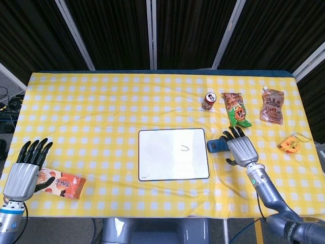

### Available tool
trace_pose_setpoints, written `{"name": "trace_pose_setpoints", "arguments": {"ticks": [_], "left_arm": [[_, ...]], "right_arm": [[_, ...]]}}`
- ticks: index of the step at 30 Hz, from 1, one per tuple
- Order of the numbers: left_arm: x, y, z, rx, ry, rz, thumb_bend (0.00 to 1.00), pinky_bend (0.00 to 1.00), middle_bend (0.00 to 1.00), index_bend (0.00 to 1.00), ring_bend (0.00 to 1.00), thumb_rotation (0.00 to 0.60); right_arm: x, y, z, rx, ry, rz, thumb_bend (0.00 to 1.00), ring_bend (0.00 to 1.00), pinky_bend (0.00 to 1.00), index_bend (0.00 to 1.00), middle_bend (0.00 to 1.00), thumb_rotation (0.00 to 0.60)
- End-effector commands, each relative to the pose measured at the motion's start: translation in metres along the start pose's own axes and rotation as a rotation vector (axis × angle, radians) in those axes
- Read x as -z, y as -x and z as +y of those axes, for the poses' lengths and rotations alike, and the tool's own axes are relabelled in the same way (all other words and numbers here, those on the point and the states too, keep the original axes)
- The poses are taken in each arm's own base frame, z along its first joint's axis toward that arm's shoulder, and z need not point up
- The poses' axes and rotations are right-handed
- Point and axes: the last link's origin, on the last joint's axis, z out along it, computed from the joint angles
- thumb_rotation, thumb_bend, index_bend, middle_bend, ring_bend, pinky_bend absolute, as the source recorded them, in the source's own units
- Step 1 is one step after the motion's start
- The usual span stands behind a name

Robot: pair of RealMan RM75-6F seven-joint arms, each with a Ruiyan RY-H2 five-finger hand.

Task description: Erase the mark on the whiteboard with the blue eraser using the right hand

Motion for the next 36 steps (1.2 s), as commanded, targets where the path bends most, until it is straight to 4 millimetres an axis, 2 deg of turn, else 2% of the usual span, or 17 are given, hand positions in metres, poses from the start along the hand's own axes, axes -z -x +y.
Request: {"name": "trace_pose_setpoints", "arguments": {"ticks": [1,9,36], "left_arm": [[-0.001,0.000,0.000,0.001,-0.001,-0.002,0.03,0.00,0.00,0.00,0.00,0.600],[-0.004,0.005,-0.002,0.002,-0.006,-0.028,0.03,0.00,0.00,0.00,0.00,0.600],[-0.006,0.007,-0.002,0.006,-0.006,-0.038,0.03,0.00,0.00,0.00,0.00,0.600]], "right_arm": [[-0.017,-0.001,-0.007,0.001,0.004,-0.025,0.12,0.07,0.04,0.31,0.19,0.600],[-0.037,0.003,-0.010,0.019,0.038,-0.057,0.12,0.08,0.08,0.31,0.19,0.600],[-0.055,0.018,-0.022,0.027,0.109,-0.114,0.13,0.12,0.17,0.36,0.24,0.600]]}}
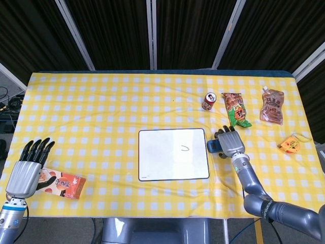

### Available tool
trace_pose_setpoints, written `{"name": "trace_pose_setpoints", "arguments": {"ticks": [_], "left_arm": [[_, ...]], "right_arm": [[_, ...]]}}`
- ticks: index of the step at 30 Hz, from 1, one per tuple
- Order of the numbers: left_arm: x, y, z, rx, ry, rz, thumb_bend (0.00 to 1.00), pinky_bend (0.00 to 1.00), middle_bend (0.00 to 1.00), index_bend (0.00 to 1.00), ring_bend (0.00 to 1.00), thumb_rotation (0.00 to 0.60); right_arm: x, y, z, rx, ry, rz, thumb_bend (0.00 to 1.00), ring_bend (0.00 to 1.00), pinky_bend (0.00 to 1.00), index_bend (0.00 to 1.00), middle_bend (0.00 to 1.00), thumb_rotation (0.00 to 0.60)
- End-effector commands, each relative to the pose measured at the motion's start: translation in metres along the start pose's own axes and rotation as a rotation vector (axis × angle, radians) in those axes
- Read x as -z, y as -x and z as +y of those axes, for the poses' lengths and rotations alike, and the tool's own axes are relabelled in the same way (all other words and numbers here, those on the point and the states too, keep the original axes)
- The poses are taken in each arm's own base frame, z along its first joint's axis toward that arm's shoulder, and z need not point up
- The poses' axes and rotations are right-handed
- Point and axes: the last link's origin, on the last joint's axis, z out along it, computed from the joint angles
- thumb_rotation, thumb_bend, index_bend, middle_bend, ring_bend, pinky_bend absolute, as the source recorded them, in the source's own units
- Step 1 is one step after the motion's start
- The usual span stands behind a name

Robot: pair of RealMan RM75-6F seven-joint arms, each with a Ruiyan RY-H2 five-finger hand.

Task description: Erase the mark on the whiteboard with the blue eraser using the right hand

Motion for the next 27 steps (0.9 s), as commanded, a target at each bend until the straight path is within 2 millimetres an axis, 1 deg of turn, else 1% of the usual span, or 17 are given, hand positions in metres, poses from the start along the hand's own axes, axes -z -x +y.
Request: {"name": "trace_pose_setpoints", "arguments": {"ticks": [1,9,11,13,15,17,18,20,22,27], "left_arm": [[-0.001,0.000,-0.001,0.001,-0.002,-0.001,0.03,0.00,0.00,0.00,0.00,0.600],[-0.002,0.001,-0.001,0.002,-0.005,-0.005,0.03,0.00,0.00,0.00,0.00,0.600],[-0.002,0.000,-0.001,0.002,-0.006,-0.005,0.03,0.00,0.00,0.00,0.00,0.600],[-0.002,0.000,-0.001,0.003,-0.005,-0.005,0.03,0.00,0.00,0.00,0.00,0.600],[-0.002,0.000,-0.001,0.005,-0.003,-0.005,0.03,0.00,0.00,0.00,0.00,0.600],[-0.001,0.000,-0.001,0.007,-0.002,-0.003,0.03,0.00,0.00,0.00,0.00,0.600],[-0.001,-0.001,-0.001,0.009,-0.002,-0.001,0.03,0.00,0.00,0.00,0.00,0.600],[0.000,-0.002,-0.001,0.011,0.000,0.001,0.03,0.00,0.00,0.00,0.00,0.600],[0.000,-0.002,0.000,0.013,0.003,0.002,0.03,0.00,0.00,0.00,0.00,0.600],[0.001,-0.003,0.000,0.017,0.006,0.005,0.03,0.00,0.00,0.00,0.00,0.600]], "right_arm": [[-0.002,0.000,-0.001,-0.008,0.005,0.011,0.13,0.13,0.18,0.38,0.25,0.600],[-0.007,0.007,0.000,-0.011,0.016,0.015,0.15,0.16,0.21,0.41,0.29,0.600],[-0.007,0.009,0.001,-0.013,0.018,0.015,0.15,0.18,0.23,0.42,0.31,0.600],[-0.008,0.009,0.001,-0.012,0.019,0.022,0.16,0.24,0.28,0.46,0.36,0.600],[-0.008,0.009,0.000,-0.019,0.015,0.036,0.17,0.35,0.38,0.53,0.45,0.600],[-0.007,0.008,0.000,-0.034,0.012,0.056,0.18,0.51,0.54,0.64,0.56,0.600],[-0.007,0.007,-0.002,-0.051,0.005,0.072,0.19,0.57,0.61,0.68,0.61,0.600],[-0.005,0.007,-0.003,-0.075,-0.004,0.087,0.21,0.63,0.66,0.73,0.66,0.600],[-0.003,0.003,-0.006,-0.101,-0.023,0.112,0.22,0.66,0.70,0.77,0.69,0.600],[0.006,-0.009,-0.016,-0.153,-0.078,0.160,0.23,0.69,0.74,0.80,0.72,0.600]]}}
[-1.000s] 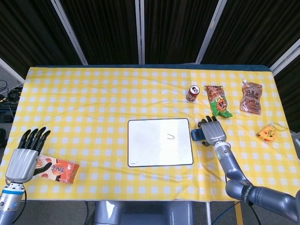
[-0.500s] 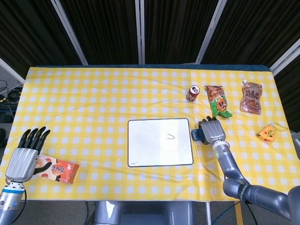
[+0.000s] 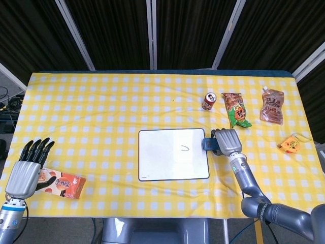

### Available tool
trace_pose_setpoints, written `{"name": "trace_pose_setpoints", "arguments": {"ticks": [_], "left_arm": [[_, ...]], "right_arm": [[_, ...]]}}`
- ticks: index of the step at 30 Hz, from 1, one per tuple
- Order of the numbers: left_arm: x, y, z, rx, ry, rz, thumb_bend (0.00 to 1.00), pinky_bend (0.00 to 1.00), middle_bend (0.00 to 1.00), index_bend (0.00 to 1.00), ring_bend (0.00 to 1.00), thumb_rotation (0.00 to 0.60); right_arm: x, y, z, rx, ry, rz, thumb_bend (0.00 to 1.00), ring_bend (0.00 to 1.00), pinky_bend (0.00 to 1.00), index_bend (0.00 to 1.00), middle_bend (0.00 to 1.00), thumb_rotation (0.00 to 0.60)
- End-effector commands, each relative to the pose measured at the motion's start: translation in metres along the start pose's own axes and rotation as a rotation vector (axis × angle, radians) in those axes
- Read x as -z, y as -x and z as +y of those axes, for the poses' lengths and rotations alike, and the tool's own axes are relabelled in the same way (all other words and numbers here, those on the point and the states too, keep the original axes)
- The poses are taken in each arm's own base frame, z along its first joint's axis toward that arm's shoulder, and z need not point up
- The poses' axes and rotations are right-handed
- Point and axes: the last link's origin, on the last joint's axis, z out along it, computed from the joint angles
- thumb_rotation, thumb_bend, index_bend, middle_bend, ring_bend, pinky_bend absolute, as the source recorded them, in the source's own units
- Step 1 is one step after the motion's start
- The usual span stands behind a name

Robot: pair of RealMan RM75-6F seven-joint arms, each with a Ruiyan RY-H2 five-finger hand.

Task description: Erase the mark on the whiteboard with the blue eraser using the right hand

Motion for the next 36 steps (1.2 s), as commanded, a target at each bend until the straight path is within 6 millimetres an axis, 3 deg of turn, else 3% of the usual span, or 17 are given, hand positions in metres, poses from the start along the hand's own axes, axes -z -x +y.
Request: {"name": "trace_pose_setpoints", "arguments": {"ticks": [1,8,15,22,28,36], "left_arm": [[0.000,0.000,0.000,0.002,0.001,0.001,0.03,0.00,0.00,0.00,0.00,0.600],[0.001,-0.001,0.000,0.007,0.005,0.002,0.03,0.00,0.00,0.00,0.00,0.600],[0.001,-0.004,-0.002,0.016,-0.004,0.005,0.03,0.00,0.00,0.00,0.00,0.600],[-0.001,-0.004,-0.005,0.030,-0.012,-0.005,0.03,0.00,0.00,0.00,0.00,0.600],[-0.003,-0.004,-0.008,0.039,-0.026,-0.008,0.03,0.00,0.00,0.00,0.00,0.600],[-0.004,-0.004,-0.008,0.040,-0.027,-0.011,0.03,0.00,0.00,0.00,0.00,0.600]], "right_arm": [[0.006,-0.009,-0.009,-0.042,-0.034,0.028,0.23,0.70,0.74,0.80,0.72,0.600],[0.020,-0.020,-0.052,-0.125,-0.146,0.034,0.23,0.73,0.78,0.81,0.74,0.600],[0.022,-0.007,-0.115,-0.182,-0.259,-0.026,0.23,0.75,0.79,0.82,0.75,0.600],[0.013,0.007,-0.152,-0.177,-0.304,-0.065,0.23,0.75,0.79,0.82,0.76,0.600],[0.001,0.013,-0.165,-0.183,-0.295,-0.073,0.23,0.75,0.79,0.83,0.76,0.600],[-0.012,0.019,-0.146,-0.175,-0.236,-0.059,0.23,0.75,0.79,0.83,0.76,0.600]]}}
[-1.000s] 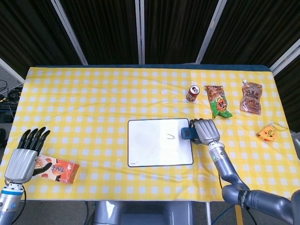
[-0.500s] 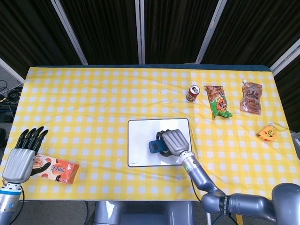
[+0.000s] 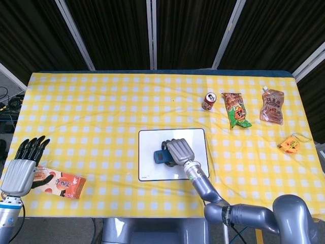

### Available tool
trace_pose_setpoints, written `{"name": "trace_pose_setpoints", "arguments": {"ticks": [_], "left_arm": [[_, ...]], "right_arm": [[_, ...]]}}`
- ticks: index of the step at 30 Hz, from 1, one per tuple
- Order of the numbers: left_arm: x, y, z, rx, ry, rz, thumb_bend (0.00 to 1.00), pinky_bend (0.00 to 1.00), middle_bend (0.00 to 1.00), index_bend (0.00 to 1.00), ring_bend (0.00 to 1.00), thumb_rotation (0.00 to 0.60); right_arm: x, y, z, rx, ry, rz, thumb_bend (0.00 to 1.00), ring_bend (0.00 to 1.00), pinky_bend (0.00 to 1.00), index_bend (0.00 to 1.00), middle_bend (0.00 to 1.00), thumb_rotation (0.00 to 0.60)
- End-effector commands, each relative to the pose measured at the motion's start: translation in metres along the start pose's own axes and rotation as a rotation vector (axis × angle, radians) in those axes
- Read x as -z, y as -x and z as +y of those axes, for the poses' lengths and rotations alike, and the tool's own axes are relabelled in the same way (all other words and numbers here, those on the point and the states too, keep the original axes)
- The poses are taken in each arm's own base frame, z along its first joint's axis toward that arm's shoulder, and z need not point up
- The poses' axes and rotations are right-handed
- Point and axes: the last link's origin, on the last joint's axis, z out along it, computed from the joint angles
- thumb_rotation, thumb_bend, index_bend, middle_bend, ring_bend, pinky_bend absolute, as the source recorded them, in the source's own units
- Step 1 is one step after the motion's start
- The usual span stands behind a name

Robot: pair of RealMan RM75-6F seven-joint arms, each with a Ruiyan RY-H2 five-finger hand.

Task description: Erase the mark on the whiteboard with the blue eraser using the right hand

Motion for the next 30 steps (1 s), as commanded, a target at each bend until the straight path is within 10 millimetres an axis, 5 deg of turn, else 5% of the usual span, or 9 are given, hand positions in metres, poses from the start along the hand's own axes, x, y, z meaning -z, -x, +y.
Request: {"name": "trace_pose_setpoints", "arguments": {"ticks": [1,20,30], "left_arm": [[0.000,0.000,0.001,-0.002,0.002,0.000,0.03,0.00,0.00,0.00,0.00,0.600],[0.000,0.000,0.005,0.000,0.014,0.002,0.03,0.00,0.00,0.00,0.00,0.600],[0.000,0.000,0.008,-0.001,0.025,0.006,0.03,0.00,0.00,0.00,0.00,0.600]], "right_arm": [[-0.001,0.000,0.011,0.004,0.029,0.004,0.23,0.75,0.79,0.83,0.76,0.600],[0.014,-0.021,0.094,0.040,0.245,0.045,0.23,0.75,0.79,0.83,0.76,0.600],[0.020,-0.010,0.069,-0.010,0.174,0.016,0.23,0.75,0.79,0.83,0.76,0.600]]}}
